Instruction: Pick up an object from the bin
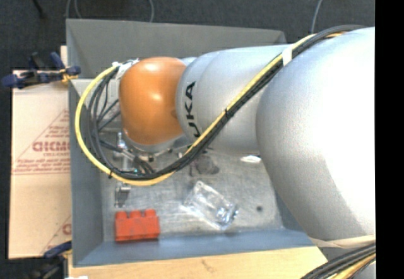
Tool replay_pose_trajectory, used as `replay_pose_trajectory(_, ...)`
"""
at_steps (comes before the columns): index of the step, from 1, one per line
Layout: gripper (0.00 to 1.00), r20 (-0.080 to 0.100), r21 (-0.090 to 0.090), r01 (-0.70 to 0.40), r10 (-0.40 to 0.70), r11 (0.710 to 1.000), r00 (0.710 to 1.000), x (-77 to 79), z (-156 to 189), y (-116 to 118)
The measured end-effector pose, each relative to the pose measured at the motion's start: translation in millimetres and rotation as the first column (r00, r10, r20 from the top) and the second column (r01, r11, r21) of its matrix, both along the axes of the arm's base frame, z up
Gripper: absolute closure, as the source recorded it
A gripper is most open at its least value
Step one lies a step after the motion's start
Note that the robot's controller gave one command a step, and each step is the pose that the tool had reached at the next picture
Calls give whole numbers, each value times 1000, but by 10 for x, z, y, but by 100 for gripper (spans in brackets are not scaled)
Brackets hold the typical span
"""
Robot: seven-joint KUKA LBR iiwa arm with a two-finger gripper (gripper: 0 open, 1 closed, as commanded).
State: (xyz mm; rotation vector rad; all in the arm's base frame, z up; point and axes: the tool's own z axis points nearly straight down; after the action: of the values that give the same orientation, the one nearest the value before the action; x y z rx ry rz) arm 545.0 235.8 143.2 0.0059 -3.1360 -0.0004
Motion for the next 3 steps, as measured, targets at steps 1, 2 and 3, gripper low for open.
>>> replay_pose_trajectory(1,0,24,6,-186,186,983,982,-408,-496,-149)
replay_pose_trajectory(2,0,6,-1,-620,620,785,785,-690,-339,-197)
replay_pose_trajectory(3,0,6,0,-540,540,842,842,-660,-386,-289)
